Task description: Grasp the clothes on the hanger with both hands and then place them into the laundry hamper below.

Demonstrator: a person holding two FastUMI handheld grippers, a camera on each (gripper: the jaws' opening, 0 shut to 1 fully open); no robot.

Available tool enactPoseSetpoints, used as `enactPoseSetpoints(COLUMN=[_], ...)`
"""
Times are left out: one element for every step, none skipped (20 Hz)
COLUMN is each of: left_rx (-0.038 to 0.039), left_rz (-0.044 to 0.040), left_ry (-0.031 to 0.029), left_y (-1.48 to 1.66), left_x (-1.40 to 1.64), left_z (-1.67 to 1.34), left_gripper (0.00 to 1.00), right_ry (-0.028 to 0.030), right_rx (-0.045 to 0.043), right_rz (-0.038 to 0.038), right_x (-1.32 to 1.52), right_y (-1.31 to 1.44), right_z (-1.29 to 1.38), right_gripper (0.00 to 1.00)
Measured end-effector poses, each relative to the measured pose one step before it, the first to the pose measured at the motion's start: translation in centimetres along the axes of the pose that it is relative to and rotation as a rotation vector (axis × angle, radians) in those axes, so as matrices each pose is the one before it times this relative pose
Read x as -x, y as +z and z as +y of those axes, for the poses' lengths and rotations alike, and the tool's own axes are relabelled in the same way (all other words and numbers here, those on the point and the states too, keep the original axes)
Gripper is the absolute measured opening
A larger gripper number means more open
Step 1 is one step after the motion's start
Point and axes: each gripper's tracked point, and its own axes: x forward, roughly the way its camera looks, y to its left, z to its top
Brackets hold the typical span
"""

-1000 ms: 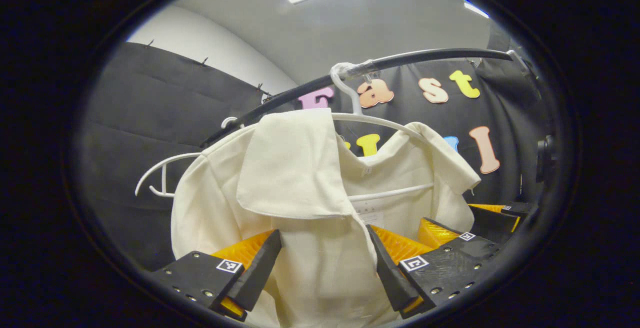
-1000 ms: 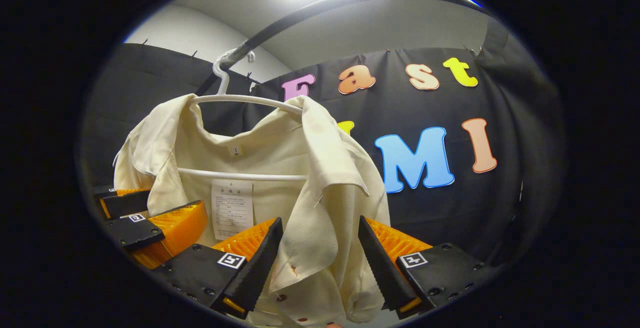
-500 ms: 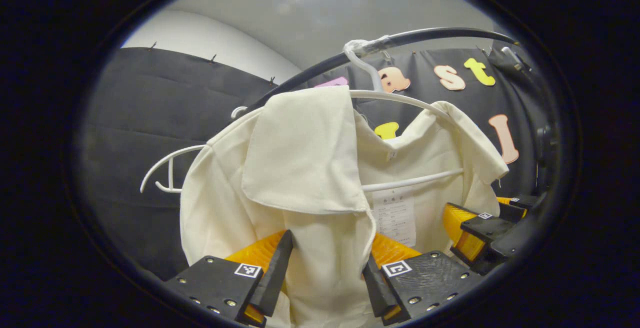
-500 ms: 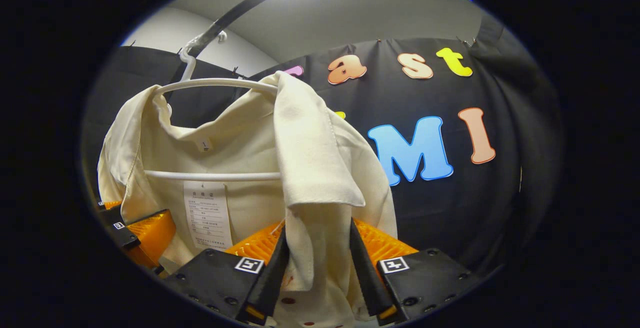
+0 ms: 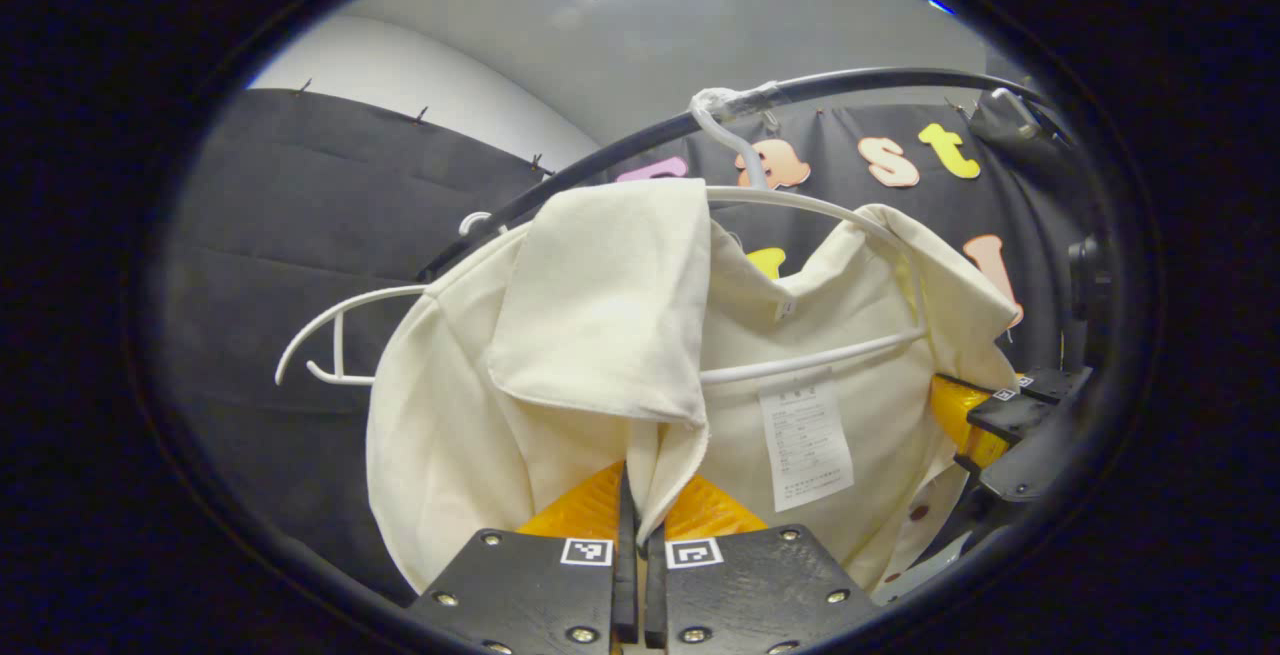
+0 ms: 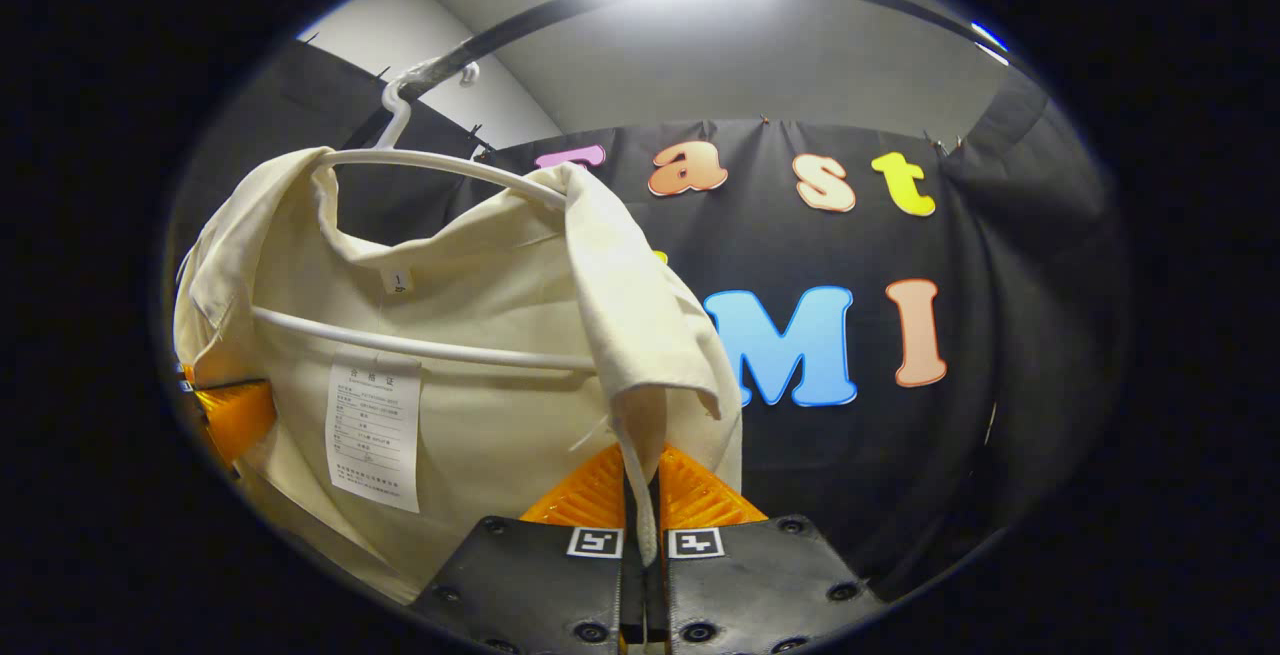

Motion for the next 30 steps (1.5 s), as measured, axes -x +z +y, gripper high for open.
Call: enactPoseSetpoints(left_rx=[-0.01694, -0.01564, -0.00952, -0.00364, 0.00177, 0.00016, -0.00329, -0.008, -0.00784, -0.00904, -0.01028, -0.00799, -0.00324, -0.00138, -0.0015, 0.0, -0.0016, -0.00138, 0.0016, -0.00032, -0.00968, -0.01611, -0.00955, -0.00052, 0.00193, 0.00553, 0.00618, 0.00294, 0.00022, -0.00246], left_rz=[-0.01076, -0.01164, -0.00701, -0.00337, -0.00382, -0.01039, -0.01503, -0.01685, -0.01954, -0.01944, -0.0163, -0.01294, -0.01249, -0.01244, -0.01301, -0.01019, -0.00878, 0.00045, -0.00369, -0.01212, -0.01744, -0.02548, -0.01934, -0.00983, -0.00226, 0.00689, 0.00567, 0.00064, 0.00088, -0.00415], left_ry=[0.00262, -0.00279, -0.00024, 0.00118, 0.00548, 0.01241, 0.01073, 0.0096, 0.01034, 0.00492, 0.00351, 0.00374, 0.00495, 0.00643, 0.00731, 0.00786, 0.00817, 0.00276, 0.00466, 0.00647, 0.01058, 0.01021, 0.00005, 0.00288, 0.00406, 0.00498, 0.00641, 0.00685, -0.00095, -0.00315], left_y=[0.121, 0.342, 0.181, 0.239, 0.326, 0.568, 0.628, 0.769, 0.695, 0.801, 0.751, 0.718, 0.746, 0.784, 0.61, 0.586, 0.409, 0.328, 0.341, 0.483, 0.592, 0.845, 0.424, 0.196, -0.161, -0.267, -0.305, -0.169, -0.367, -0.018], left_x=[0.374, 0.447, 0.767, 0.46, 0.317, 0.251, 0.264, 0.379, 0.652, 0.319, 0.258, 0.185, 0.388, 0.167, 0.162, 0.12, 0.068, 0.011, -0.106, -0.184, -0.158, -0.283, -0.189, -0.329, -0.416, -0.229, -0.258, -0.295, -0.448, -0.237], left_z=[0.311, 0.022, -0.018, 0.203, 0.186, 0.446, 0.394, 0.511, 0.38, 0.543, 0.654, 0.529, 0.508, 0.708, 0.782, 0.786, 0.618, 0.521, 0.479, 0.495, 0.472, 0.639, 0.076, 0.282, 0.442, 0.442, 0.747, 0.657, 0.52, 0.259], left_gripper=[0.02, 0.02, 0.02, 0.02, 0.02, 0.02, 0.02, 0.02, 0.02, 0.02, 0.02, 0.02, 0.02, 0.01, 0.01, 0.01, 0.01, 0.01, 0.01, 0.01, 0.01, 0.02, 0.01, 0.01, 0.01, 0.02, 0.01, 0.01, 0.01, 0.01], right_ry=[-0.01431, -0.00572, -0.00819, -0.00565, -0.00715, -0.0109, -0.01371, -0.01289, -0.01472, -0.01663, -0.00916, -0.00737, -0.01191, -0.01366, -0.01199, -0.01101, -0.00816, -0.00681, -0.00676, -0.00709, -0.00744, -0.00631, -0.0016, -0.00318, -0.00373, -0.00326, -0.00241, -0.00128, 0.00231, 0.00219], right_rx=[0.02919, 0.01191, 0.01255, 0.00974, 0.00543, 0.00309, 0.00006, -0.00542, -0.00454, 0.00009, 0.00064, -0.00132, 0.00155, 0.00981, 0.00932, 0.00781, 0.00288, 0.00184, 0.00445, 0.00494, 0.00351, -0.00028, -0.00189, -0.00269, -0.00699, -0.00727, -0.00356, -0.00278, -0.00158, -0.00021], right_rz=[-0.03731, -0.02993, -0.01255, -0.00866, -0.00539, -0.00736, -0.00869, -0.00945, -0.0113, -0.01182, -0.01183, -0.01154, -0.01686, -0.02108, -0.01809, -0.0172, -0.011, -0.00399, -0.00528, -0.0096, -0.01234, -0.00817, -0.00422, -0.00094, 0.00053, 0.00028, 0.00058, 0.00067, 0.00099, 0.00213], right_x=[0.279, 0.272, 0.247, 0.089, 0.033, -0.221, -0.189, -0.029, -0.098, -0.052, -0.224, 0.01, -0.101, -0.169, -0.204, -0.196, -0.258, -0.089, -0.257, -0.247, -0.299, -0.225, -0.268, -0.383, -0.382, -0.29, -0.236, -0.227, -0.24, -0.178], right_y=[0.837, 0.686, 0.317, 0.111, 0.091, 0.258, 0.308, 0.254, 0.434, 0.456, 0.431, 0.484, 0.503, 0.678, 0.514, 0.53, 0.348, 0.167, 0.053, 0.215, 0.254, 0.181, 0.102, -0.021, -0.005, 0.132, 0.009, -0.016, -0.04, -0.211], right_z=[-0.351, -0.136, -0.296, -0.541, -0.481, -0.568, -0.7, -0.525, -0.549, -0.594, -0.483, -0.302, -0.456, -0.538, -0.457, -0.322, -0.237, -0.216, -0.208, -0.242, -0.257, -0.124, -0.01, -0.037, 0.004, -0.086, 0.05, -0.009, 0.149, 0.119], right_gripper=[0.02, 0.02, 0.02, 0.05, 0.06, 0.02, 0.02, 0.02, 0.02, 0.05, 0.05, 0.05, 0.05, 0.05, 0.05, 0.05, 0.05, 0.05, 0.05, 0.05, 0.05, 0.05, 0.05, 0.05, 0.05, 0.05, 0.05, 0.02, 0.02, 0.02])
